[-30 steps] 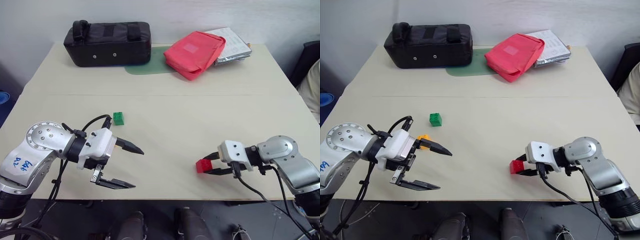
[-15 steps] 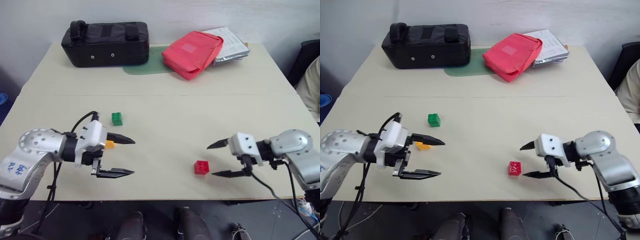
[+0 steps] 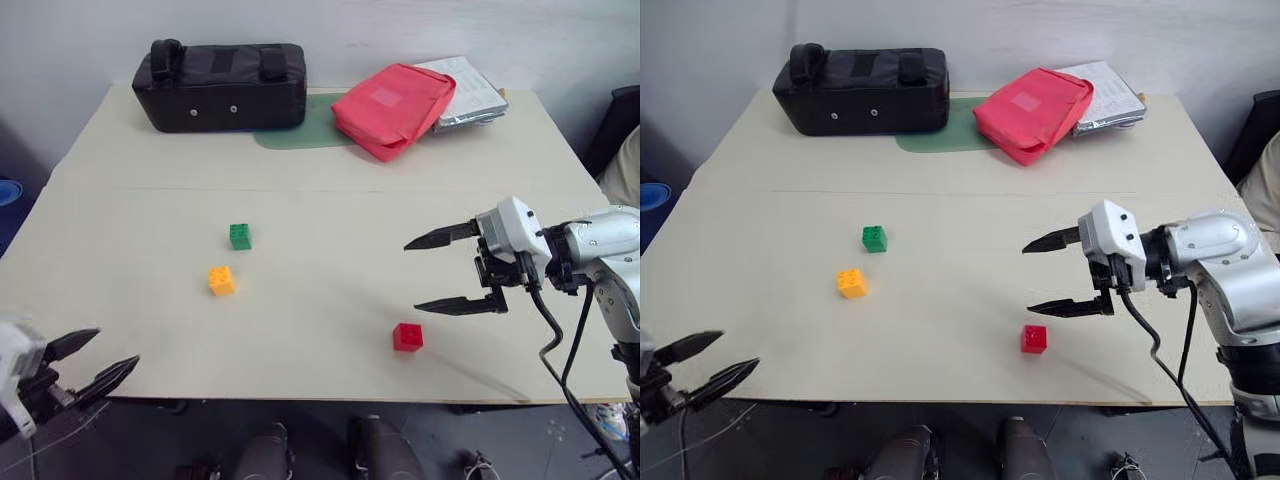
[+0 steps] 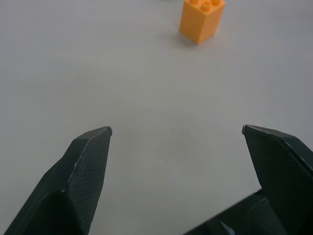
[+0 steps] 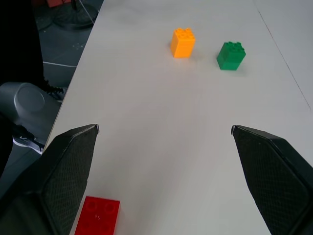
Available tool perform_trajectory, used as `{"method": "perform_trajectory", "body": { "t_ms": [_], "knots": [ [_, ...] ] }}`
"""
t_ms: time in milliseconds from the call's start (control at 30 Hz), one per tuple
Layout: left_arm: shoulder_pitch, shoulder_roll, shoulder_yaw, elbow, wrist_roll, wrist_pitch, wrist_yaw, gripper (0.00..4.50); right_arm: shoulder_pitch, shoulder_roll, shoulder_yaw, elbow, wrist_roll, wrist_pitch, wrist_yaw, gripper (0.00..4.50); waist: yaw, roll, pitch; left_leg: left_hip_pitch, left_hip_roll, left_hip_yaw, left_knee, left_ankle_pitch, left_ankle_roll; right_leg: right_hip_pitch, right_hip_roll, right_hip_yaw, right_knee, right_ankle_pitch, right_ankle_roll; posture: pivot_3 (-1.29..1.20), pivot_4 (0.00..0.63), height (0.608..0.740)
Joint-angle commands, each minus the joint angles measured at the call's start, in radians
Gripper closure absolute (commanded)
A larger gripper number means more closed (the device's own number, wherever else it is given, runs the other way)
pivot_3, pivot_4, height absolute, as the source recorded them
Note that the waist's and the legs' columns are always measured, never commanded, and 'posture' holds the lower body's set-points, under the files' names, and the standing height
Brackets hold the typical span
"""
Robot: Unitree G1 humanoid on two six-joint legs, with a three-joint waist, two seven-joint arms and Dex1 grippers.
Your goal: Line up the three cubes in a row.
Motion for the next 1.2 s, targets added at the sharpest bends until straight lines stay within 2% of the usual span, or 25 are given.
{"method": "perform_trajectory", "body": {
  "t_ms": [33,133,233,333,467,600,667,733,867,967,1200],
  "knots": [
    [-0.025,0.012,-0.003,-0.032,0.003,-0.030,0.035,0.00,-0.026,0.005,-0.001,-0.014,0.017,0.007,0.004,0.04,0.001,0.000,0.000,0.000,0.000,0.000,0.000,0.000,0.000,0.000,0.000,0.000,0.000,0.000,0.000,0.00,0.150,0.740],
    [-0.131,0.042,-0.065,-0.040,-0.015,-0.010,0.080,0.00,-0.047,0.019,-0.003,-0.017,0.028,0.027,-0.016,0.04,0.006,0.000,0.000,0.000,0.000,0.000,0.000,0.000,0.000,0.000,0.000,0.000,0.000,0.000,0.000,0.00,0.150,0.740],
    [-0.302,0.108,-0.156,-0.022,-0.048,0.079,0.134,0.00,-0.047,0.022,-0.002,-0.033,0.025,0.030,-0.028,0.04,0.006,0.000,0.000,0.000,0.000,0.000,0.000,0.000,-0.001,0.000,0.000,-0.001,0.000,0.000,0.000,0.00,0.150,0.740],
    [-0.540,0.184,-0.270,0.022,-0.044,0.294,0.296,0.00,-0.035,0.021,-0.008,-0.056,0.028,0.037,-0.048,0.04,0.005,0.000,0.000,-0.001,0.000,0.000,0.000,0.001,-0.002,0.000,0.000,-0.001,0.001,0.000,0.001,0.00,0.150,0.740],
    [-0.818,0.187,-0.355,0.029,-0.109,0.585,0.459,0.00,-0.002,0.031,-0.025,-0.104,0.039,0.057,-0.102,0.04,-0.007,0.000,0.000,-0.001,0.000,0.001,0.000,0.002,-0.005,-0.001,0.001,0.000,0.001,0.001,0.001,0.00,0.150,0.740],
    [-0.968,0.198,-0.485,0.061,-0.044,0.739,0.562,0.00,0.035,0.039,-0.030,-0.148,0.037,0.058,-0.138,0.04,-0.015,-0.001,0.000,-0.004,-0.001,0.001,0.000,0.003,-0.006,-0.002,0.002,0.000,0.003,0.002,0.003,0.00,0.150,0.740],
    [-1.048,0.154,-0.498,0.090,-0.059,0.841,0.595,0.00,0.037,0.042,-0.031,-0.155,0.037,0.059,-0.152,0.04,-0.018,-0.001,0.000,-0.004,-0.001,0.001,0.000,0.003,-0.006,-0.002,0.002,0.000,0.003,0.002,0.003,0.00,0.150,0.740],
    [-1.121,0.127,-0.583,0.138,-0.013,0.886,0.644,0.00,0.034,0.049,-0.031,-0.160,0.044,0.066,-0.166,0.04,-0.017,-0.001,0.000,-0.004,-0.001,0.001,0.002,0.003,-0.006,-0.002,0.003,0.000,0.005,0.002,0.003,0.00,0.150,0.740],
    [-1.262,0.030,-0.660,0.252,0.045,0.935,0.705,0.00,0.035,0.060,-0.022,-0.178,0.048,0.072,-0.185,0.04,-0.009,-0.002,0.000,-0.004,-0.002,0.001,0.003,0.005,-0.007,-0.003,0.002,0.000,0.008,0.002,0.004,0.00,0.150,0.740],
    [-1.367,-0.047,-0.729,0.354,0.091,0.943,0.734,0.00,0.039,0.068,-0.018,-0.195,0.059,0.078,-0.194,0.04,0.004,-0.003,0.001,-0.004,-0.002,0.001,0.003,0.005,-0.007,-0.003,0.003,0.000,0.008,0.002,0.004,0.00,0.150,0.740],
    [-1.466,-0.106,-0.812,0.546,0.195,0.855,0.746,0.00,0.048,0.103,0.002,-0.226,0.059,0.080,-0.234,0.04,0.007,-0.003,0.001,-0.004,-0.002,0.002,0.004,0.006,-0.008,-0.004,0.004,0.000,0.008,0.002,0.004,0.00,0.150,0.740]
  ]
}}
